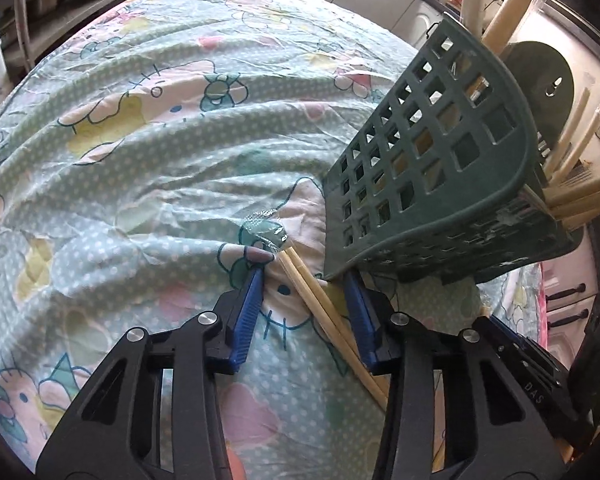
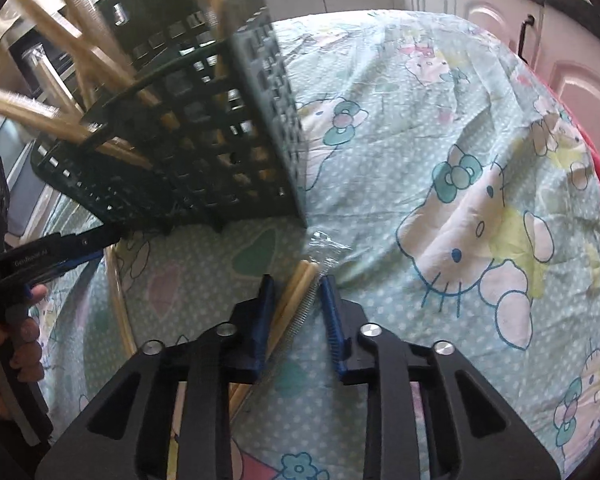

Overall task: Organize utensils
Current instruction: 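Lower the right tool onto the last loose chopstick and close on it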

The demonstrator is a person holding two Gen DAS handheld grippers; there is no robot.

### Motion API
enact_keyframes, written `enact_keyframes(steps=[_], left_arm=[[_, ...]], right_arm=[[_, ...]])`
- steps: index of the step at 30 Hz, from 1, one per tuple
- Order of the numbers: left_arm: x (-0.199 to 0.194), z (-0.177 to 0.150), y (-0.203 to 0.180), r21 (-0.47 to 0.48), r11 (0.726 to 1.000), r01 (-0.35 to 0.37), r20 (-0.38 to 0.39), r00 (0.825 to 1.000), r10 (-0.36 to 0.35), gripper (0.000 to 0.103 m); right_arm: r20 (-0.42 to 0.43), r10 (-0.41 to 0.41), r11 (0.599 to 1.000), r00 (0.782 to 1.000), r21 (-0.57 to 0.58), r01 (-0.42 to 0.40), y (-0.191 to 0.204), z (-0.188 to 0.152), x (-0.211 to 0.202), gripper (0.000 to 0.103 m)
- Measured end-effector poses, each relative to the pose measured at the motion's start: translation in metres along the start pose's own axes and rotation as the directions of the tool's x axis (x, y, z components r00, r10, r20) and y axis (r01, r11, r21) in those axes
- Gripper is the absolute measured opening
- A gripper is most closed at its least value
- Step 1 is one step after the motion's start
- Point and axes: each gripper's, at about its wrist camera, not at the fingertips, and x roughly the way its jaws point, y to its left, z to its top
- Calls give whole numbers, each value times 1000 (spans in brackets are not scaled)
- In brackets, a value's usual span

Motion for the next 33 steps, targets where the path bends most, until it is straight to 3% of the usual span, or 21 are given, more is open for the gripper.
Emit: enact_keyframes(steps=[7,21,25,33], left_arm=[[2,-3,-7,26,1000,-15,9,1000,15,31],[11,-7,-23,67,997,-44,-13,999,45,27],[11,-5,-22,65,996,-60,-18,998,62,19],[11,0,-6,-8,1000,10,-36,999,-10,12]], right_arm=[[-1,28,999,1000,31,-28,-12,6,-2,15],[11,53,997,999,59,-54,-22,-4,-14,14],[22,60,997,998,44,-61,-23,-6,-23,13],[59,82,997,995,0,-82,-4,-3,-43,10]])
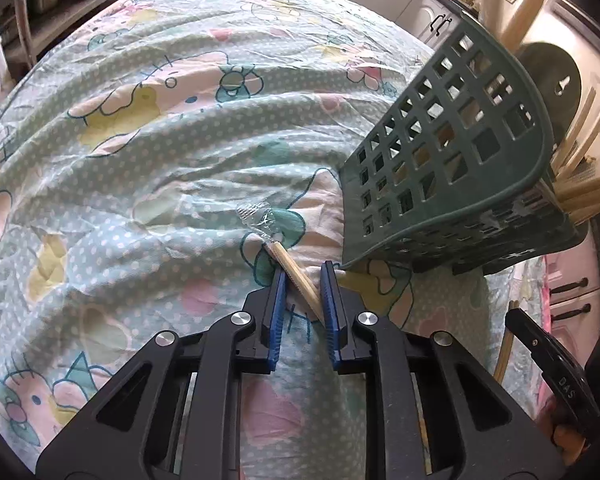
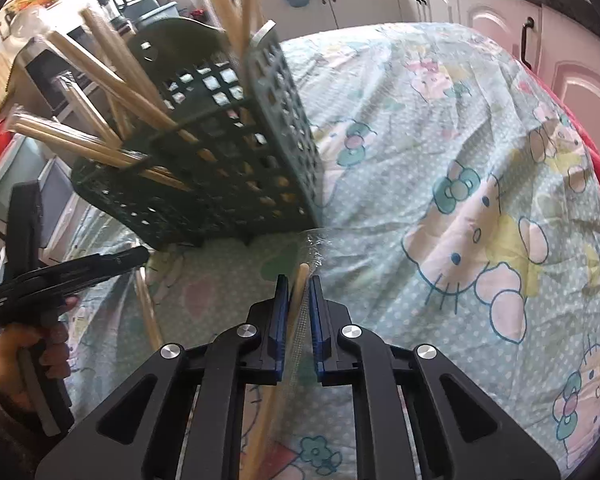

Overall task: Organize utensils
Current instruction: 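Lower the right tool onto the last loose chopstick and close on it, then lift the chopstick upright with the right tool over the green caddy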

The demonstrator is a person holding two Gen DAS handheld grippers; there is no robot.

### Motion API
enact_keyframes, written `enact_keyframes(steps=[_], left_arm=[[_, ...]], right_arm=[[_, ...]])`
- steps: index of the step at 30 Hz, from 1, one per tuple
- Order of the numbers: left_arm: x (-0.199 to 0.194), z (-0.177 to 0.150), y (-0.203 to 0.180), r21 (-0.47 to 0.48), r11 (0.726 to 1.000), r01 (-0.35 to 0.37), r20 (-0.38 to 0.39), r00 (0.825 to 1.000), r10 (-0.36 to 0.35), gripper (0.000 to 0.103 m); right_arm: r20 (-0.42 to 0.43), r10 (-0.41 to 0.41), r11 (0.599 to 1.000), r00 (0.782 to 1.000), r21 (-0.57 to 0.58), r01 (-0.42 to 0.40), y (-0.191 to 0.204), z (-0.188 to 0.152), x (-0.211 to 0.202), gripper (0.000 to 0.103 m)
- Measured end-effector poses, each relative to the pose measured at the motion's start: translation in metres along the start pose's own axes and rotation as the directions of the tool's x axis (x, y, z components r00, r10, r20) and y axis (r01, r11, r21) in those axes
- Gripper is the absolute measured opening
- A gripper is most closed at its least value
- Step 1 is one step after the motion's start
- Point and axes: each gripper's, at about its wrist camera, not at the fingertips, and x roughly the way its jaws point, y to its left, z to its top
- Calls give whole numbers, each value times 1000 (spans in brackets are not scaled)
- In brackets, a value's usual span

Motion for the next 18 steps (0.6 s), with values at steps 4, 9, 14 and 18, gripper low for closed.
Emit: enact_keyframes(steps=[4,9,14,18], left_arm=[[-3,0,9,-31,999,40,-6,999,-41,8],[-22,-6,16,-50,996,76,33,997,-74,6],[-54,-12,17,-46,992,119,103,988,-113,5],[-80,-13,13,-28,990,141,158,978,-135,4]], right_arm=[[26,16,1000,1000,-26,-15,8,5,-7,9],[59,33,998,998,-59,-30,22,9,-19,9],[85,47,995,995,-90,-40,36,11,-28,8],[105,67,992,992,-116,-55,46,14,-39,7]])
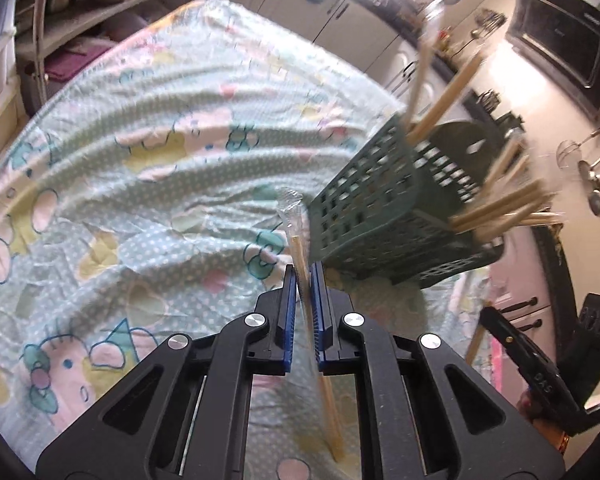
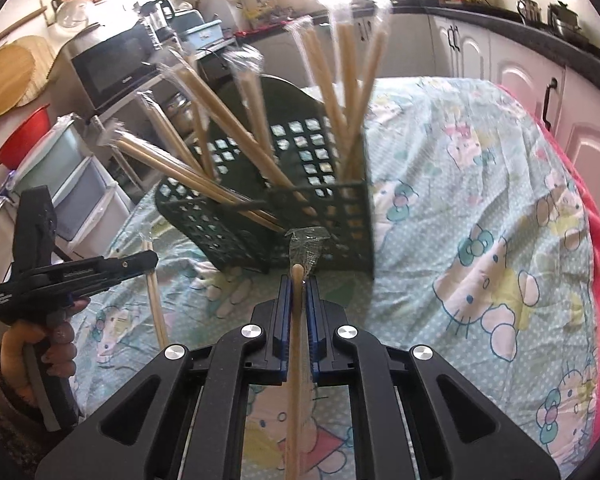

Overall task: Organize utensils
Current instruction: 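Lift the chopstick upright with the right tool over the green caddy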

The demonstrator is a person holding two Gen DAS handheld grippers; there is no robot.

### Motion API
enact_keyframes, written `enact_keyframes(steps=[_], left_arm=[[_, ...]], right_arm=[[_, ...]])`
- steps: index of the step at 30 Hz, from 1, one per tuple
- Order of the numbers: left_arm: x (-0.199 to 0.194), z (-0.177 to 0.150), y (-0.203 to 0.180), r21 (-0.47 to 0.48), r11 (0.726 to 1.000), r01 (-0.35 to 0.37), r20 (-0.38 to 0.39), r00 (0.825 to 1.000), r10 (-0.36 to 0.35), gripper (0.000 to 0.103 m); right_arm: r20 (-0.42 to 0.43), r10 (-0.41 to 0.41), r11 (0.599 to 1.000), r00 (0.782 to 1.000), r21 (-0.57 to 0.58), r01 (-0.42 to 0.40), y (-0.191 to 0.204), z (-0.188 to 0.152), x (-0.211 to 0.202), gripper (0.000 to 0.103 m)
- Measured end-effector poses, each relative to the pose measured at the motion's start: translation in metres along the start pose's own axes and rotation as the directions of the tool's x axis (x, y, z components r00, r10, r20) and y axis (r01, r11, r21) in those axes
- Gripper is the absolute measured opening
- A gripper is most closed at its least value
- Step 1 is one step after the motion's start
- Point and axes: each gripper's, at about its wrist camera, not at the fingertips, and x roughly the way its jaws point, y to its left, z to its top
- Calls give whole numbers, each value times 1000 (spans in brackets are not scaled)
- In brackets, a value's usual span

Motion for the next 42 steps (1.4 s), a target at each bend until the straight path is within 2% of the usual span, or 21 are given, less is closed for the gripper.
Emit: enact_keyframes(steps=[12,20,31,38,42], left_arm=[[-62,-3,-35,87,995,54,127,990,-65,3],[-96,-2,-67,163,982,99,194,972,-130,3],[-132,11,-100,247,962,113,278,943,-182,3],[-160,26,-119,291,950,112,345,914,-213,3],[-174,36,-129,316,943,102,385,895,-226,3]], right_arm=[[89,73,994,993,-85,-65,33,10,-37,7],[161,119,984,980,-147,-95,52,19,-69,6],[303,176,968,937,-227,-108,78,40,-122,6],[370,201,955,907,-280,-98,91,58,-147,6],[418,213,949,883,-304,-85,98,71,-163,6]])
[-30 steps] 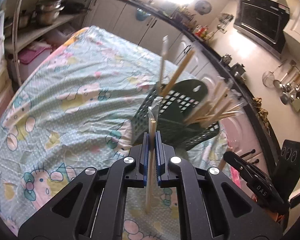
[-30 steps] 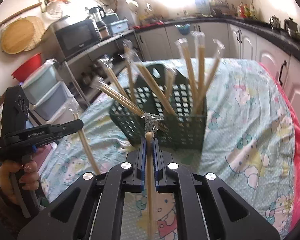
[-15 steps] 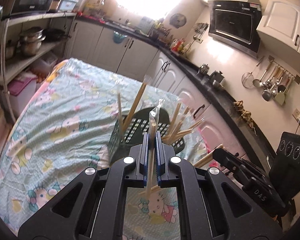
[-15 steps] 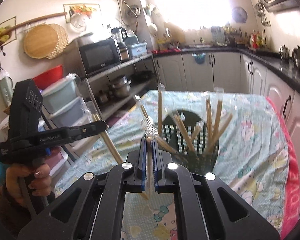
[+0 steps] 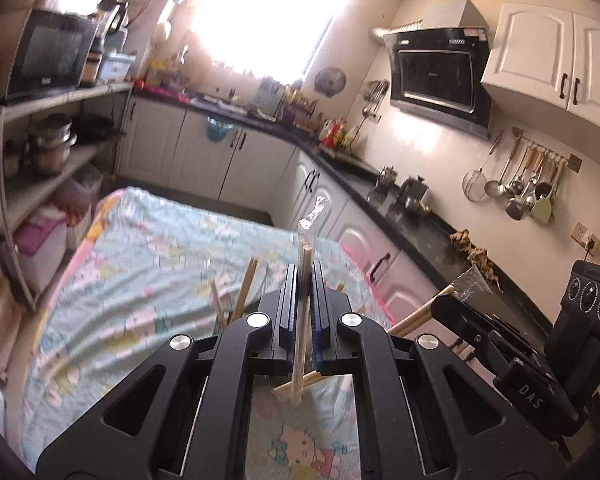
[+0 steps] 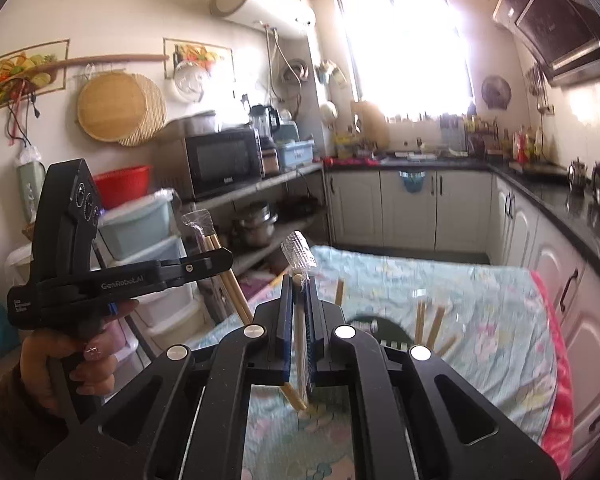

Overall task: Organize utensils
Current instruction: 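Lift the chopstick upright with the right tool over the green caddy, then lower the chopstick into the green caddy and open the right tool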

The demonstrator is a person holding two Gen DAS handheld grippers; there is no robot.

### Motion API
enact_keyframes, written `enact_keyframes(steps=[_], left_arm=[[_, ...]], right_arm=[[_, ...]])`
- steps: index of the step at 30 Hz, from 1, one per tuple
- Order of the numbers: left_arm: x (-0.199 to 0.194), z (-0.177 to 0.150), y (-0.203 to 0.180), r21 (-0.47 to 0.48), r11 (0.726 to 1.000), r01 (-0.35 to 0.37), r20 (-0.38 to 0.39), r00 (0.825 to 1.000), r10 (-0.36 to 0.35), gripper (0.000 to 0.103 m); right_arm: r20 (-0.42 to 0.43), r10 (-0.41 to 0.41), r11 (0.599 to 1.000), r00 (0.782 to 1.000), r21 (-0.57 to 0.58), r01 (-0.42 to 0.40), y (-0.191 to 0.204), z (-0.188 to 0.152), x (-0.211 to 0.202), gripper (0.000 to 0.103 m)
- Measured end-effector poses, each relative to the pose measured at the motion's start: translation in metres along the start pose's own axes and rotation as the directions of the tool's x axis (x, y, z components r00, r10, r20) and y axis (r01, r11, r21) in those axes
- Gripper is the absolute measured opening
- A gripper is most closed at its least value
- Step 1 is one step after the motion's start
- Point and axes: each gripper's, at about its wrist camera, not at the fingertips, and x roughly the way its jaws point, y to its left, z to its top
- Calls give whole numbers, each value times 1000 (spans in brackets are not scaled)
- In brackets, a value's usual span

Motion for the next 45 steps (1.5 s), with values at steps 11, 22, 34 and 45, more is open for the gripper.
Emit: enact_keyframes(steps=[11,22,34,45], left_arm=[[-6,50,-13,37,999,-2,122,992,-3,3],[27,63,-4,58,994,-97,144,986,88,3],[65,27,21,64,984,-167,99,982,160,3],[90,-5,30,58,989,-135,44,990,133,3]], right_arm=[[136,-31,999,990,-34,36,-8,48,-12,6],[155,-101,995,983,-10,104,-33,58,16,6],[127,-125,992,984,-14,128,-42,31,62,6],[65,-152,982,986,-105,158,-27,-12,102,6]])
